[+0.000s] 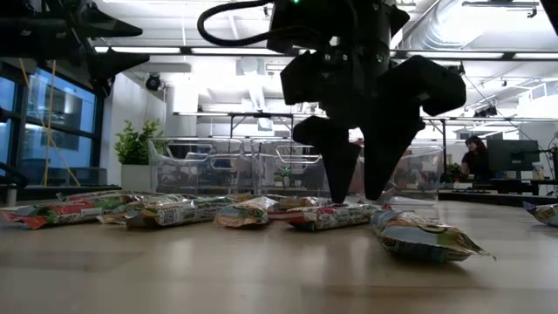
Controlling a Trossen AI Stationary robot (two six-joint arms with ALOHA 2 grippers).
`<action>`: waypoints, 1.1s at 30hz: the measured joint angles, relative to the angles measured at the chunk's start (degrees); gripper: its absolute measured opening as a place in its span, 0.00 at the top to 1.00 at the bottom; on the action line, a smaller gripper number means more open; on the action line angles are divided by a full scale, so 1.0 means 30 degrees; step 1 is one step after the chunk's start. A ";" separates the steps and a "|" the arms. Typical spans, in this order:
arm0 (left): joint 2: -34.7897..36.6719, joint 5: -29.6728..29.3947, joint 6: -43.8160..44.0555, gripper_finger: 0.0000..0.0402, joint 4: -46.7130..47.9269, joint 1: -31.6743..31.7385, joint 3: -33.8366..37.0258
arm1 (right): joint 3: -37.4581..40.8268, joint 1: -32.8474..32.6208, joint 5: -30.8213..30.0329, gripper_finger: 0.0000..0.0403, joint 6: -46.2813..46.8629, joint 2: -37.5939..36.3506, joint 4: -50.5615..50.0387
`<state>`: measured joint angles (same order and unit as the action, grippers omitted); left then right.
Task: Pick and place Granola Bars by type
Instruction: Put the red granola bar into the right transparent bin
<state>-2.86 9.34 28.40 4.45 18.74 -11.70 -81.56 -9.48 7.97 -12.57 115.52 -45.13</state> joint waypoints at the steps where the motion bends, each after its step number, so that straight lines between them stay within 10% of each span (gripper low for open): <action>1: -0.0001 0.0000 0.0000 0.49 0.0000 0.0000 0.0000 | 0.0000 -0.0001 -0.0091 0.44 0.0092 -0.0004 -0.0001; 33: -0.0003 0.0058 0.0000 0.49 0.0015 0.0000 -0.0006 | 0.1015 -0.0595 -0.1201 0.61 0.3270 0.0634 0.1147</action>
<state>-2.87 9.52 28.40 4.49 18.74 -11.72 -78.51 -11.27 4.37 -2.76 117.43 -41.69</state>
